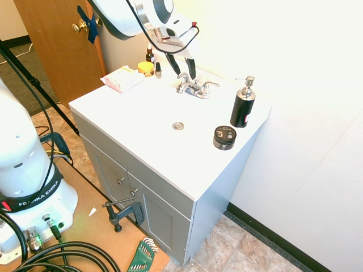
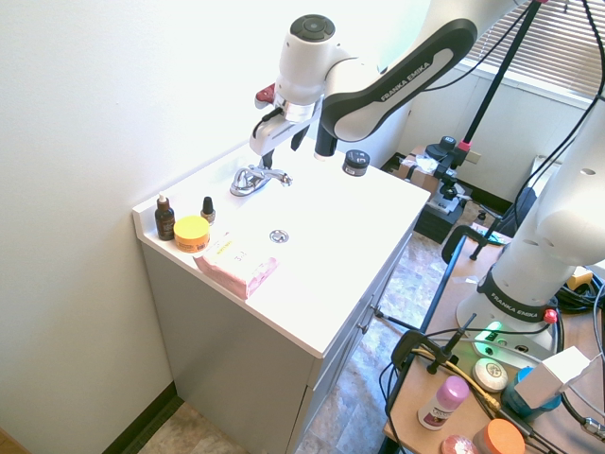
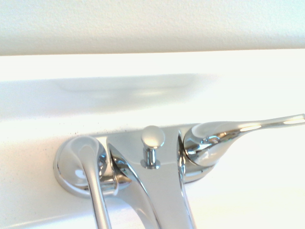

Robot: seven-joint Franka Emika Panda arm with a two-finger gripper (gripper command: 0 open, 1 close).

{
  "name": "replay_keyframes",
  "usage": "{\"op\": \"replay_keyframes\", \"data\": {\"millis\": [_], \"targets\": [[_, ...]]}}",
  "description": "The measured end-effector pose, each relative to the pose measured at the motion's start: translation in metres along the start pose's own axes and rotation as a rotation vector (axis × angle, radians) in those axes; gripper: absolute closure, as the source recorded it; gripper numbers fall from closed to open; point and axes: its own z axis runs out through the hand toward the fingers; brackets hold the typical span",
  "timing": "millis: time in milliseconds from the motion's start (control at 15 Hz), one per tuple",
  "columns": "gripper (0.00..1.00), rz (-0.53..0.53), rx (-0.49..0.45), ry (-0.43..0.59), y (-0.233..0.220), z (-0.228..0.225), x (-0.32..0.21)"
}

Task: Turn off the hot water

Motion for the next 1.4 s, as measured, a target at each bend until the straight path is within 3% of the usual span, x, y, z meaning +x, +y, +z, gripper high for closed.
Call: {"op": "replay_keyframes", "data": {"millis": [867,1400], "targets": [[0.0,-0.039,0.001,-0.023,-0.034,0.038,-0.032],[0.0,0.001,0.022,-0.048,-0.06,0.04,-0.026]]}}
